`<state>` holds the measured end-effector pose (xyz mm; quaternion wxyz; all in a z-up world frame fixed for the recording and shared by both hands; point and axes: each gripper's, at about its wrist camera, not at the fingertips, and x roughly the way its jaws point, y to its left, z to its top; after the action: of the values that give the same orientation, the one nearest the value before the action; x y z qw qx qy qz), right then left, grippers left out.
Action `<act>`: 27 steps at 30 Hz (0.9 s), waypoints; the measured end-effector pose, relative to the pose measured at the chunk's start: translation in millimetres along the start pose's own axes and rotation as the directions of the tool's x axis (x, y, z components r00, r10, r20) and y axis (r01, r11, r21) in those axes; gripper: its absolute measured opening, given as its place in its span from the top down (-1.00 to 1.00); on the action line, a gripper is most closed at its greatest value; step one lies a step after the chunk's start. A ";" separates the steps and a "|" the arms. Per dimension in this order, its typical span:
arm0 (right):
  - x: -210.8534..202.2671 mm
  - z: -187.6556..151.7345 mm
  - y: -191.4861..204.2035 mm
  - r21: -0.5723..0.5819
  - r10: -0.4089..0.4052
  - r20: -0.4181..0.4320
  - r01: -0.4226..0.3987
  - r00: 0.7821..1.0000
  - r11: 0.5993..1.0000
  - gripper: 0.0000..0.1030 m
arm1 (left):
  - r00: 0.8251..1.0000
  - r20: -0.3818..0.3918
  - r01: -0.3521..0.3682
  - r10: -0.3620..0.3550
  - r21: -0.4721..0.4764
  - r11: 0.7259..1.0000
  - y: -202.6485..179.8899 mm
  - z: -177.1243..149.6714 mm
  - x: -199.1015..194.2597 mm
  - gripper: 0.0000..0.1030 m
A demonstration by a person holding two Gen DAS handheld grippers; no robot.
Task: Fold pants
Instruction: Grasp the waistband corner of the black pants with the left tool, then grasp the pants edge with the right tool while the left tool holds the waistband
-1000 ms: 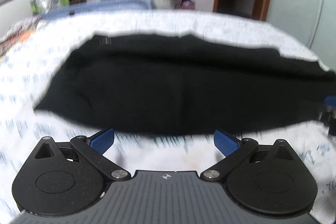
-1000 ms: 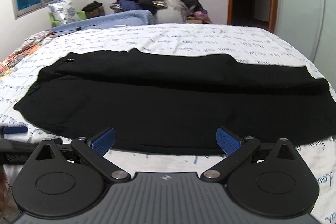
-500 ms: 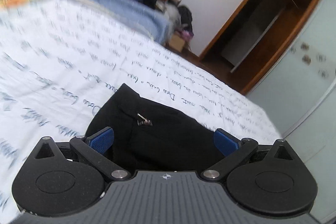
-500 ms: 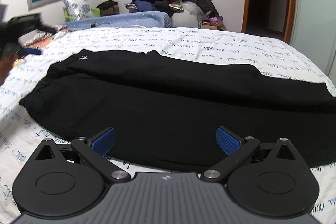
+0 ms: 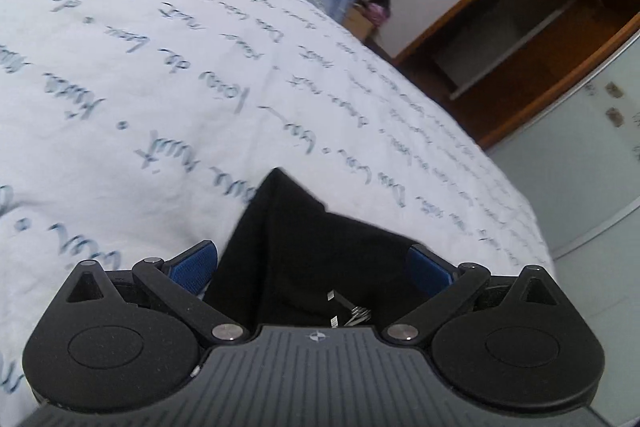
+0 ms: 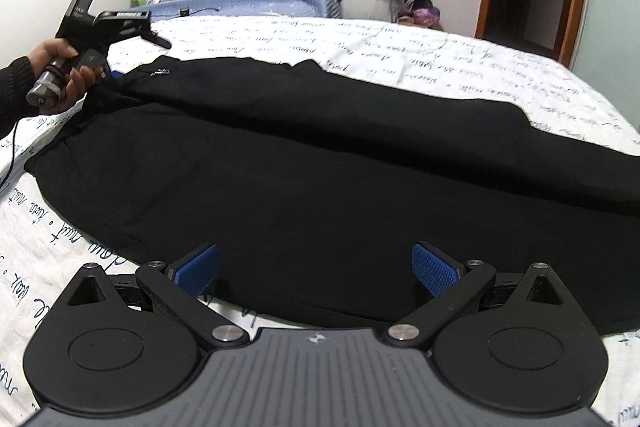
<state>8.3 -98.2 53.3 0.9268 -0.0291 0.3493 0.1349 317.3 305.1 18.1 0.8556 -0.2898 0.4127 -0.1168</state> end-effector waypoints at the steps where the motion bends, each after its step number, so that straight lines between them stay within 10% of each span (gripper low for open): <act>1: 2.4 0.7 1.6 -0.002 0.004 -0.006 -0.004 1.000 1.000 -1.00 | 1.000 0.000 0.014 -0.014 -0.007 1.000 -0.2 1.0 1.3 -0.91; 3: 5.4 1.9 4.6 -0.007 0.007 -0.015 -0.008 1.000 1.000 -1.00 | 1.000 0.003 0.011 -0.011 0.006 1.000 -1.9 3.3 4.5 -0.62; 5: 6.7 3.1 7.2 -0.013 0.013 -0.018 -0.014 1.000 1.000 -1.00 | 0.997 -0.012 -0.077 0.078 0.048 0.996 -5.5 7.0 9.6 0.21; 11: 4.9 3.5 8.6 -0.013 0.021 -0.019 -0.021 1.000 1.000 -1.00 | 0.989 0.036 -0.146 0.141 0.252 0.957 -32.5 -3.7 1.7 0.88; 16: -6.1 10.4 -4.8 0.005 0.148 0.094 -0.150 0.984 0.989 -1.00 | 0.963 0.264 -0.174 0.043 0.495 0.852 -84.0 -29.0 -48.7 0.91; 20: -11.0 44.2 -27.9 -0.152 0.284 0.175 -0.259 0.943 0.954 -1.00 | 0.914 0.369 -0.138 -0.166 0.670 0.729 -120.2 -66.8 -109.4 0.90; 27: 48.1 142.7 -88.3 -0.259 0.281 0.052 -0.259 0.958 0.931 -1.00 | 0.839 0.370 0.027 -0.398 0.703 0.711 -120.8 -106.8 -192.4 0.90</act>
<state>158.0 -150.9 125.9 0.9029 -0.0914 0.2888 0.3051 117.8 249.6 160.0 0.9569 -0.0281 0.0700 -0.2805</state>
